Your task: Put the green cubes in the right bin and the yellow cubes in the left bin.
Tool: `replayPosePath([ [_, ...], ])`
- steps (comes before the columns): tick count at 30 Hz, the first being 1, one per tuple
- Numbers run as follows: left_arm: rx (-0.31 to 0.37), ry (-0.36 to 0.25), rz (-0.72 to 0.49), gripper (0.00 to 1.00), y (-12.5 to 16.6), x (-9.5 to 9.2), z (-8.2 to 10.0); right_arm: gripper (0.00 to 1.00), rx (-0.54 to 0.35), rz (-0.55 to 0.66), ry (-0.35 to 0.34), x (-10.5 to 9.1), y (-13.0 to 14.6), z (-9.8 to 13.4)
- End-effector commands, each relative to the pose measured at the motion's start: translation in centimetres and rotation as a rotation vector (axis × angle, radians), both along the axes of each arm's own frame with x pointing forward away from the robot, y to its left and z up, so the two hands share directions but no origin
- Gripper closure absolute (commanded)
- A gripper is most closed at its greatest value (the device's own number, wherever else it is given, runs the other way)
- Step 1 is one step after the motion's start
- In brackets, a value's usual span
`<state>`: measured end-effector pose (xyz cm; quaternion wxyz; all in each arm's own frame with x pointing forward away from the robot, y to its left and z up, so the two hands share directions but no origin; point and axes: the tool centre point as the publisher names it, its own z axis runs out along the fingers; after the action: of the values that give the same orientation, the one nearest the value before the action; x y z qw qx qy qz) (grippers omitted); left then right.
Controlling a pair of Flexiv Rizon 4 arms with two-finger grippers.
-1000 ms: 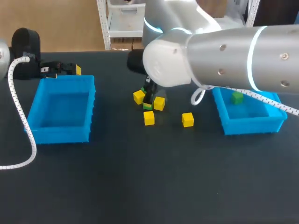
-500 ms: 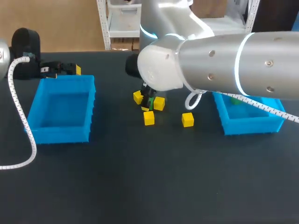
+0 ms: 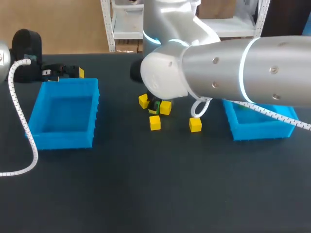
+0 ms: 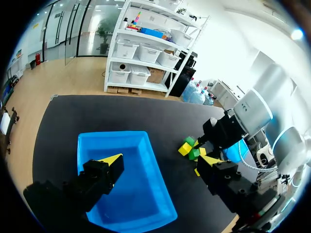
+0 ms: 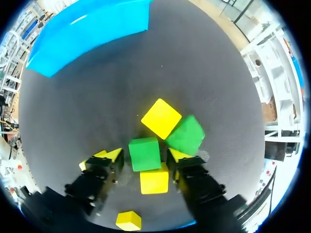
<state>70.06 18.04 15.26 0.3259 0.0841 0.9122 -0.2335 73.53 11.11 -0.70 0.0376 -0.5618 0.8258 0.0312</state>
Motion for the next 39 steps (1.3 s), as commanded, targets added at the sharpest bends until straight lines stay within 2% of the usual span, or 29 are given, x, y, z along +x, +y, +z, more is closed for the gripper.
replayPosePath([
  [1, -0.012, -0.007, -0.009, 0.0, 0.3, 0.0, -0.2, 0.75, 0.0, -0.012, -0.011, -0.2, 0.0, -0.6],
  [2, -0.012, -0.007, -0.009, 0.0, 0.3, 0.0, -0.2, 0.8, 0.003, -0.018, -0.011, -0.2, 0.0, -0.6],
  [3, -0.012, -0.007, -0.009, 0.0, 0.3, 0.0, -0.2, 0.93, 0.003, -0.022, -0.016, -0.1, -0.1, -0.5],
  [4, -0.012, -0.007, -0.009, 0.0, 0.3, 0.0, -0.2, 1.0, 0.007, -0.027, -0.018, 0.1, -0.1, -0.3],
  [13, -0.012, -0.007, -0.009, 0.0, 0.3, 0.0, -0.2, 1.0, 0.027, -0.07, -0.073, 2.1, -1.4, 2.6],
  [20, -0.012, -0.007, -0.009, 0.0, 0.3, 0.0, -0.2, 1.0, 0.044, -0.122, -0.124, 3.5, -3.7, 6.0],
  [30, -0.012, -0.007, -0.009, 0.0, 0.3, 0.0, -0.2, 1.0, 0.088, -0.308, -0.184, 5.2, -10.0, 9.6],
  [39, -0.012, -0.007, -0.009, 0.0, 0.3, 0.0, -0.2, 1.0, 0.097, -0.484, -0.196, 4.7, -16.9, 9.9],
])
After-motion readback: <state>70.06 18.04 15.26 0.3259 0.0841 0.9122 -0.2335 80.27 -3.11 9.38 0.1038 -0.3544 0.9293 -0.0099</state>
